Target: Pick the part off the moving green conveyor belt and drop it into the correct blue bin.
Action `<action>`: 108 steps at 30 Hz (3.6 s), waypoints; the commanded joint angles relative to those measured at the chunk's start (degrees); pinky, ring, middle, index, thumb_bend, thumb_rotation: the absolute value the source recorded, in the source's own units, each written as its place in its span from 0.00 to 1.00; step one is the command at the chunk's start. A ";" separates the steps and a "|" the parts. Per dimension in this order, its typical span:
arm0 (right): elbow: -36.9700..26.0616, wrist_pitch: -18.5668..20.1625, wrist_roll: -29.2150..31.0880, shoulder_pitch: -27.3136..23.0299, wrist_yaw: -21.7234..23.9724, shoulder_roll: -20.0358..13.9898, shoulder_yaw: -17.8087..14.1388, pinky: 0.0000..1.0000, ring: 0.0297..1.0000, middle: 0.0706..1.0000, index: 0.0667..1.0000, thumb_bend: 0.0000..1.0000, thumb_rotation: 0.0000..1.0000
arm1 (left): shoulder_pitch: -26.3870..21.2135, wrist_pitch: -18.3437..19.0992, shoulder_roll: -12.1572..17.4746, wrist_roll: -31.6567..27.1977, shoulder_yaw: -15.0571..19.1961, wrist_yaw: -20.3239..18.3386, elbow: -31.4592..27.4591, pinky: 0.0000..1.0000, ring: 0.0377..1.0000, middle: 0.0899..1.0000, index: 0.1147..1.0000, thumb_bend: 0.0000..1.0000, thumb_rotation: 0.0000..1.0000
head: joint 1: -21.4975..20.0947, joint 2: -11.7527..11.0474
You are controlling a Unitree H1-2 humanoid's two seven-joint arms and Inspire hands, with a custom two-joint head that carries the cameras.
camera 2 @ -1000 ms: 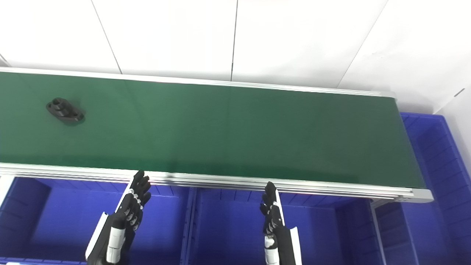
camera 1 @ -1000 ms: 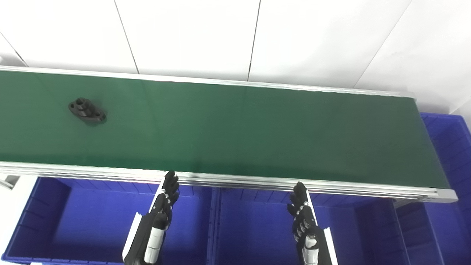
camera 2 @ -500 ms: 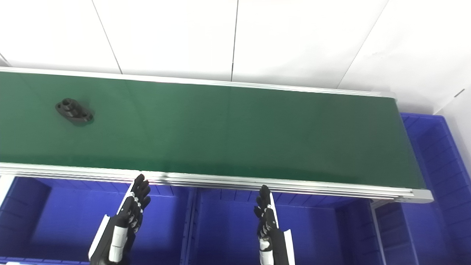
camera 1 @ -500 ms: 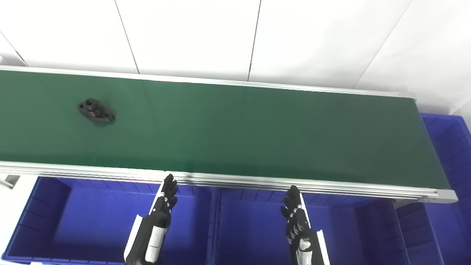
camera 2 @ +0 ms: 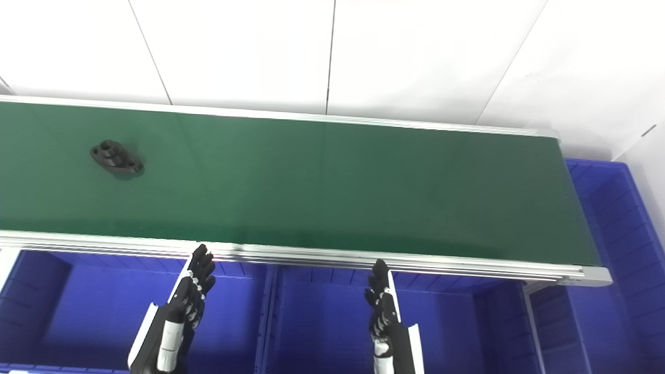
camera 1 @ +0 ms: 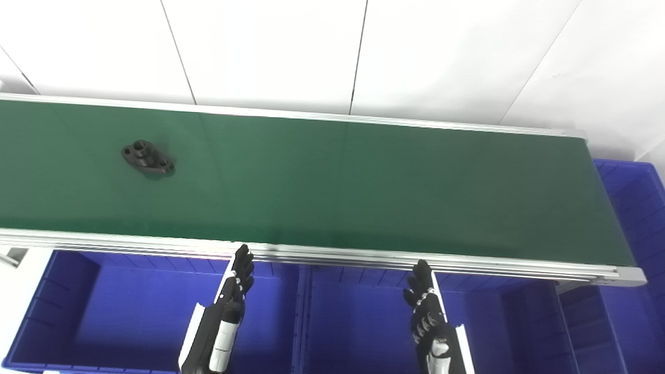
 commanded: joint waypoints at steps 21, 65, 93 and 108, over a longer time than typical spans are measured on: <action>-4.35 -1.59 0.21 2.55 1.30 -0.70 1.54 1.00 1.00 1.00 1.00 0.95 1.00 | 2.31 -0.48 0.44 -0.28 -1.76 -0.57 -4.00 1.00 1.00 1.00 1.00 0.76 0.98 | 1.13 2.76; 2.11 -4.65 0.75 0.82 0.94 -0.09 -0.09 1.00 1.00 1.00 1.00 0.97 0.98 | 0.29 -6.84 0.77 1.91 -1.00 -0.35 4.55 1.00 1.00 1.00 1.00 0.70 1.00 | 0.57 -7.80; 10.30 -10.87 -0.17 -3.35 1.33 -1.94 -7.20 0.92 0.96 1.00 1.00 0.89 0.98 | -4.81 -14.37 -3.86 7.27 -1.50 2.64 18.05 1.00 1.00 1.00 1.00 0.68 0.99 | 10.23 -14.34; -14.00 -8.38 -13.59 -0.99 -1.97 -1.54 -8.18 0.85 0.85 0.85 0.98 0.85 0.69 | -1.48 -7.21 -3.87 8.06 -3.21 2.13 7.89 1.00 1.00 1.00 1.00 0.73 0.98 | 10.30 -7.32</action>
